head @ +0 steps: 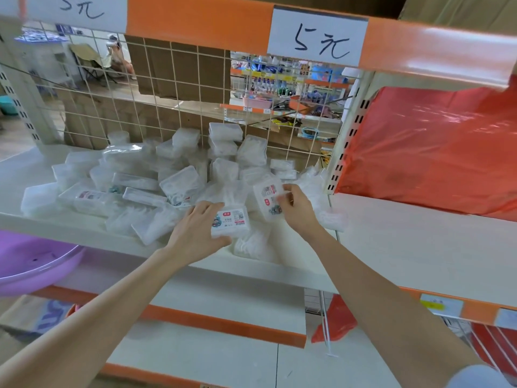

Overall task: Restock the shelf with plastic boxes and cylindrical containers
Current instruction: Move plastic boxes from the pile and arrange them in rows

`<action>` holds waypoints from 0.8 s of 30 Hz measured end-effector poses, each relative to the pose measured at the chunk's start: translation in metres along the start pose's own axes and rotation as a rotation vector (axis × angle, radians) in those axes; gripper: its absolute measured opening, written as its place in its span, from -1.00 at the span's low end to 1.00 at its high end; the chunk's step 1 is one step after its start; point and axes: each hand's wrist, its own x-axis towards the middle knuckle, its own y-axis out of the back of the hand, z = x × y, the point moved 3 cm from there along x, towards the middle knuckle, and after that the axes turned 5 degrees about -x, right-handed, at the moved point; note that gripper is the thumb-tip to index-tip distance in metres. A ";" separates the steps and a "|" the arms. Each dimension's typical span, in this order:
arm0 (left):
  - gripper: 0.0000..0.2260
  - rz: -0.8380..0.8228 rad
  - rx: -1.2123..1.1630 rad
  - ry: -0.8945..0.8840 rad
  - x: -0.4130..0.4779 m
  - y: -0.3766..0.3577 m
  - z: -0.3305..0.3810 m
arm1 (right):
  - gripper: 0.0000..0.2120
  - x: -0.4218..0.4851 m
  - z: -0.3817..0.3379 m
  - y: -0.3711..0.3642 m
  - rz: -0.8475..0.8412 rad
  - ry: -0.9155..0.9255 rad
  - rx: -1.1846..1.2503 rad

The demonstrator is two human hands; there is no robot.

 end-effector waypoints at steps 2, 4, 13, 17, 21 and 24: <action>-0.33 0.006 -0.012 -0.025 0.001 -0.002 0.007 | -0.73 -0.005 0.003 0.005 0.017 -0.051 0.090; -0.32 -0.012 -0.034 -0.057 0.003 -0.006 0.016 | -0.75 -0.010 0.008 0.012 0.044 -0.088 0.136; -0.33 -0.175 -0.050 -0.216 0.011 -0.055 0.079 | -0.85 -0.054 0.054 0.080 0.329 -0.254 0.231; -0.30 -0.218 -0.015 -0.256 0.014 -0.079 0.110 | -0.90 -0.072 0.080 0.114 0.364 -0.330 0.187; -0.31 -0.229 0.004 -0.244 0.018 -0.096 0.136 | -0.77 -0.082 0.104 0.141 0.322 -0.366 -0.005; -0.33 -0.246 0.034 -0.206 0.020 -0.108 0.152 | -0.81 -0.085 0.121 0.159 0.311 -0.398 -0.117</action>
